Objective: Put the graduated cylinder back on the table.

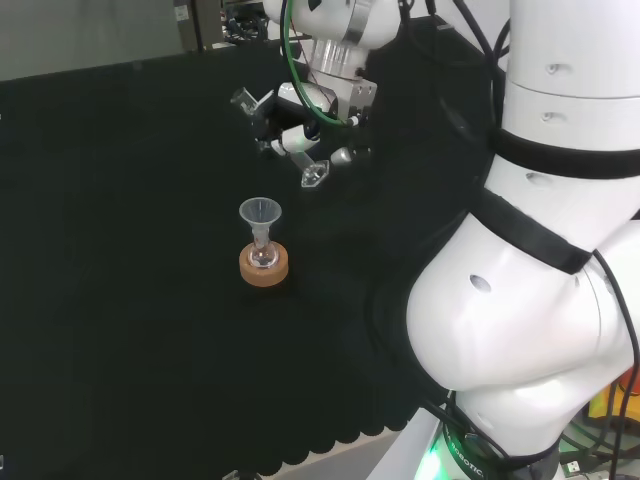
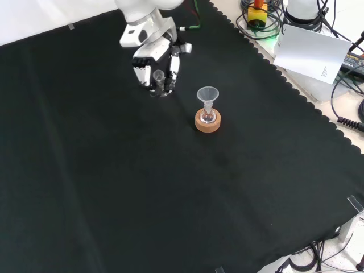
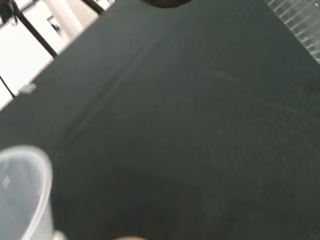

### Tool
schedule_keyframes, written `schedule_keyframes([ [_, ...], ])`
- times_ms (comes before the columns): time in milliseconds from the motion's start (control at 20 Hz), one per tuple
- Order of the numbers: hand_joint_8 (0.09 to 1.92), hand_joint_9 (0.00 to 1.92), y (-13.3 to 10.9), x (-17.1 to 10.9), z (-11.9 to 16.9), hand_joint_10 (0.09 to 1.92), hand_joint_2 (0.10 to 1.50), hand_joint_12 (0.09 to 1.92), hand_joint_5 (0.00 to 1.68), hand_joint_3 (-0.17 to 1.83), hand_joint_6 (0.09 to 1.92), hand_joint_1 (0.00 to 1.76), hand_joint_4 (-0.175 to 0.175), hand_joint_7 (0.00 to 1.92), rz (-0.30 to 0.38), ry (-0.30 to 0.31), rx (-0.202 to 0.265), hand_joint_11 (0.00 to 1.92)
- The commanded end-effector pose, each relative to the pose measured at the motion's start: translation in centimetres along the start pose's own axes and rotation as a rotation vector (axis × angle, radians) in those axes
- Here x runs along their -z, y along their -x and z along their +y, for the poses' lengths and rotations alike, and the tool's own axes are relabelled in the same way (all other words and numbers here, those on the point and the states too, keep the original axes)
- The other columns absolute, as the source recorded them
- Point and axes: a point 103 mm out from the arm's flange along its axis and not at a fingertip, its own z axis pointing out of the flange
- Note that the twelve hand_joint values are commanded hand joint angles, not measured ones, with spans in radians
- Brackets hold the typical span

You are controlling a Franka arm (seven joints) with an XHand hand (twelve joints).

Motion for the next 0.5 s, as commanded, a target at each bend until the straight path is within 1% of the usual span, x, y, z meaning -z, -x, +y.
schedule_keyframes([
  [50,0.19,1.52,0.7,-0.5,2.9,0.09,1.18,0.64,0.95,-0.07,1.09,1.12,-0.109,1.38,0.089,0.061,0.05,1.43],
  [350,0.19,1.52,1.2,-1.8,4.6,0.09,1.18,0.65,0.95,-0.08,1.09,1.12,-0.11,1.38,0.135,0.126,0.073,1.43],
  [500,0.19,1.52,1.5,-2.5,5.5,0.09,1.18,0.65,0.95,-0.08,1.09,1.12,-0.111,1.38,0.153,0.172,0.074,1.42],
])
